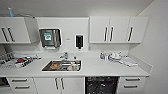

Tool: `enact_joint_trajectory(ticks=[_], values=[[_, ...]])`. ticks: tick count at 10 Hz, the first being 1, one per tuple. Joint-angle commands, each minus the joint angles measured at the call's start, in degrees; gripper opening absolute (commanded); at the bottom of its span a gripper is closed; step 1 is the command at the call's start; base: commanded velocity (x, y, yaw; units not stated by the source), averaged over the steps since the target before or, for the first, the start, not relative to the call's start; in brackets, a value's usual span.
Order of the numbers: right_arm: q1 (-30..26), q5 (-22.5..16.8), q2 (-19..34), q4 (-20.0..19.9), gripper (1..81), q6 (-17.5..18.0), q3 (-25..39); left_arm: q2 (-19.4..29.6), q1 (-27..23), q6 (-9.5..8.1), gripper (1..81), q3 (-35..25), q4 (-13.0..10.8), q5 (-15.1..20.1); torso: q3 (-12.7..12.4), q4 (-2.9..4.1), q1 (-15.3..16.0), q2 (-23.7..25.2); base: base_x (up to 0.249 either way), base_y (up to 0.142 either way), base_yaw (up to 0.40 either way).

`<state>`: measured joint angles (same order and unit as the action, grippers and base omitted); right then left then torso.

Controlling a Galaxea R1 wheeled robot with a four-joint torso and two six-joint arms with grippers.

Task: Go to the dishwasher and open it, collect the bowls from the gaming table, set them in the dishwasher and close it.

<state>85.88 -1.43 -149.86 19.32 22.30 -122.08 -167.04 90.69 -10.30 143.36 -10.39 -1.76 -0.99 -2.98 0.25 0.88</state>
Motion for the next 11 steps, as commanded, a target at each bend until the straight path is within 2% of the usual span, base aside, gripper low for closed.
enact_joint_trajectory(ticks=[1,2,3,4,6,8,9,10,11], values=[[-3.0,-2.4,-1.0,1.1,81.1,-0.1,-3.2,-1.4,-2.0,0.37,81.1,2.0,3.1,4.2,0.0,0.0,0.0,0.0,0.0,0.0,0.0],[-2.9,-2.6,-3.3,0.8,81.1,-0.1,-7.2,-3.1,-2.0,1.32,81.1,5.1,8.4,4.3,0.0,0.0,0.0,0.0,0.0,0.0,0.0],[-2.5,-2.7,-5.9,0.6,81.1,0.0,-11.3,-4.9,-2.0,3.27,81.1,8.4,10.3,4.3,0.0,0.0,0.0,0.0,0.0,0.0,0.0],[-2.3,-3.0,-9.1,0.7,81.1,0.0,-16.8,-6.5,-2.0,3.97,81.1,11.3,10.4,4.0,0.0,0.0,0.0,0.0,0.0,0.0,0.0],[-1.6,-3.0,-15.5,0.3,81.1,0.0,-27.1,-8.3,-2.0,4.24,81.1,15.1,10.7,3.6,0.0,0.0,0.0,0.0,0.0,0.0,0.0],[-0.5,-2.9,-19.2,0.4,81.1,-0.1,-32.4,-10.7,-2.2,5.2,81.1,19.9,11.9,3.5,0.0,0.0,0.0,0.0,0.0,0.0,0.0],[0.3,-2.5,-19.7,0.1,81.1,-0.1,-32.6,-9.8,-2.7,5.2,81.1,19.2,10.6,4.2,0.0,0.0,0.0,0.0,0.0,0.0,0.0],[1.3,-2.1,-20.9,-0.6,81.1,-0.1,-32.9,-8.2,-2.7,5.2,81.1,16.3,5.5,4.1,0.0,0.0,0.0,0.0,0.0,0.0,0.0],[2.3,0.6,-21.4,-2.4,81.1,-1.8,-33.7,-7.3,-2.7,5.12,81.1,14.7,4.2,4.0,0.0,0.0,0.0,0.0,0.0,0.0,0.0]])
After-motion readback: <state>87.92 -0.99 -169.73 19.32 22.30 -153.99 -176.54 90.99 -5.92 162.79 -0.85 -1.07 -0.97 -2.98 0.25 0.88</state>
